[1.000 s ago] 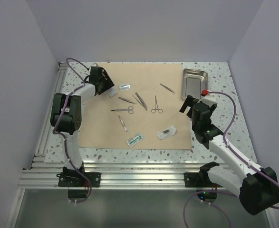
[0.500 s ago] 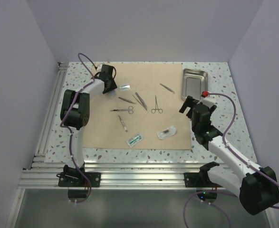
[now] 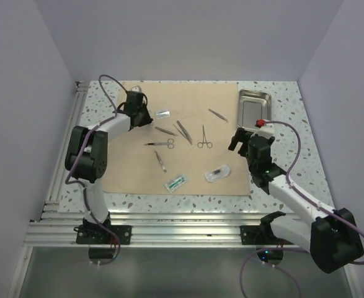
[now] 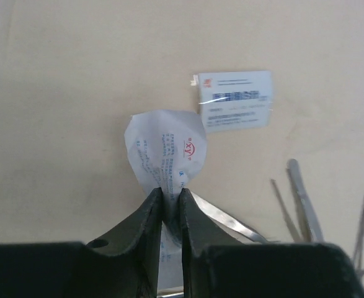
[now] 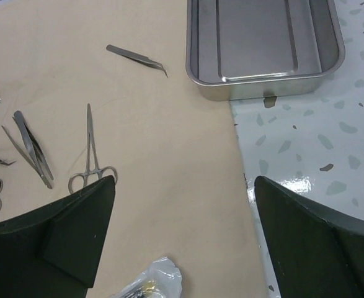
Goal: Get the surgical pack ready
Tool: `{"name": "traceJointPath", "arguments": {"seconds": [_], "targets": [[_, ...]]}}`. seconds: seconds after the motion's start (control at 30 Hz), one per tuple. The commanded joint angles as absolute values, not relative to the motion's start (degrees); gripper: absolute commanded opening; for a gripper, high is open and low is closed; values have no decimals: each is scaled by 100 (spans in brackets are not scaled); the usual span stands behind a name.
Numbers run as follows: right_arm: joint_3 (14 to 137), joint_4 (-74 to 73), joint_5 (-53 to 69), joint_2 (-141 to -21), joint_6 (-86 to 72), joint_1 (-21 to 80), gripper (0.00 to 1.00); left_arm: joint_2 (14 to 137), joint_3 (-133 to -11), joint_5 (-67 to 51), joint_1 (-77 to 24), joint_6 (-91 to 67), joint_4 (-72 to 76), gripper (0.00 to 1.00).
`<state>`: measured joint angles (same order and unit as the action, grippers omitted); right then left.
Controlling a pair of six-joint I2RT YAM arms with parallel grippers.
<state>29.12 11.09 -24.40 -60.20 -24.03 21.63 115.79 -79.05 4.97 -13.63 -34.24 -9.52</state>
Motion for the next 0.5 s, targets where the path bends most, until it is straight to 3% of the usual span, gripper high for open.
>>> {"name": "traceJointPath", "arguments": {"seconds": [0.0, 0.23, 0.47], "targets": [[3120, 1204, -2355, -6135, -2416, 2153, 98, 10750, -7743, -421, -1599, -3138, 173, 19], [3540, 942, -3305, -6485, -2418, 2092, 94, 10363, -7629, -1167, -1872, -3199, 816, 19], [6147, -954, -2568, -8575, -2136, 1600, 84, 10214, -7489, -1758, -2056, -3235, 1318, 19]]}}
